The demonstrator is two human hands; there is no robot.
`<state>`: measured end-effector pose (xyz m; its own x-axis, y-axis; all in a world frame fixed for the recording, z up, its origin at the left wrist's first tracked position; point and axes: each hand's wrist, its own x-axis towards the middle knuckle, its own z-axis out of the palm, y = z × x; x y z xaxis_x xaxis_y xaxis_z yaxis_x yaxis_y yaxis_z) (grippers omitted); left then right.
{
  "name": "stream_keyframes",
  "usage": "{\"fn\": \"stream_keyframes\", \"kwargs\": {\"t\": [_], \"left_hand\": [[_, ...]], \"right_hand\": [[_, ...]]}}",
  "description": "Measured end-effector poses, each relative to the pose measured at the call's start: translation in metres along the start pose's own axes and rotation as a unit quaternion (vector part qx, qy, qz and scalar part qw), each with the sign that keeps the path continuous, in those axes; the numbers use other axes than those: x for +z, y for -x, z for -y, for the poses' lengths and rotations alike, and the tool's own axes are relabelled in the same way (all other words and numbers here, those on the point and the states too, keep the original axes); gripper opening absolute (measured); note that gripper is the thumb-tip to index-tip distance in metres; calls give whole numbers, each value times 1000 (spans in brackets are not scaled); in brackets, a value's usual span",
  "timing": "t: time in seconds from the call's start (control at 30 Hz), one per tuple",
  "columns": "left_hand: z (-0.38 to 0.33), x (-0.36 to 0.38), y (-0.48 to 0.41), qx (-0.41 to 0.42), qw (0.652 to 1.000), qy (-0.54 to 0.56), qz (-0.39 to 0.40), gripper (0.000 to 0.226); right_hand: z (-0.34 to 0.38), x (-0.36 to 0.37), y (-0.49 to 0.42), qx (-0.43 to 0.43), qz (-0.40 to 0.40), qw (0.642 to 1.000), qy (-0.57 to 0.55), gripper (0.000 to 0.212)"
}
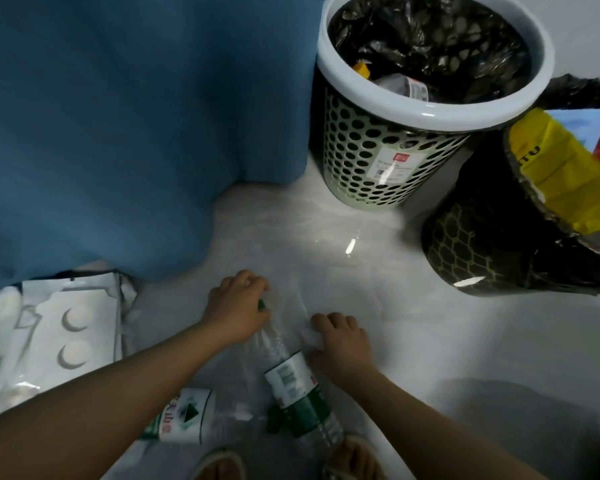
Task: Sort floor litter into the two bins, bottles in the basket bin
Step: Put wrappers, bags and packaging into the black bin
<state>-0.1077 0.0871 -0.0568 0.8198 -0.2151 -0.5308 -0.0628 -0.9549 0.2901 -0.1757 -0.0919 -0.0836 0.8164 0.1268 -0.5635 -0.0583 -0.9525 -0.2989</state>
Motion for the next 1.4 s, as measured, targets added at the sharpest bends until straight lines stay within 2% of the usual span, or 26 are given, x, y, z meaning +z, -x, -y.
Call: {"fn": "stream_keyframes", "kwargs": {"t": [0.27,0.5,0.67,0.8,0.9,1.1,1.2,1.4], "left_hand": [[23,12,-5,-83,988,122,47,34],[22,19,-8,-126,960,245,50,30],[15,20,-10,-132,945,295,46,30],[9,17,-15,-138,933,333,17,29],[3,10,-22,-145,924,353,-18,28],[-16,-2,-31,-153,918,362,-52,22],[-27,-7,-34,-150,922,353,-56,27],[-53,-23,-32,-95,950,287,-73,42]], "right_hand": [[12,15,-4,58,-22,998,-13,57],[14,17,-6,70,24,992,-98,38],[12,17,-7,66,21,989,-133,22],[6,6,-9,94,-23,975,-202,22],[0,-10,-9,118,-73,957,-255,8],[-9,-36,-5,117,-170,930,-304,14],[-13,-47,-1,101,-215,920,-312,23],[-20,-71,7,59,-290,886,-357,18]]}}
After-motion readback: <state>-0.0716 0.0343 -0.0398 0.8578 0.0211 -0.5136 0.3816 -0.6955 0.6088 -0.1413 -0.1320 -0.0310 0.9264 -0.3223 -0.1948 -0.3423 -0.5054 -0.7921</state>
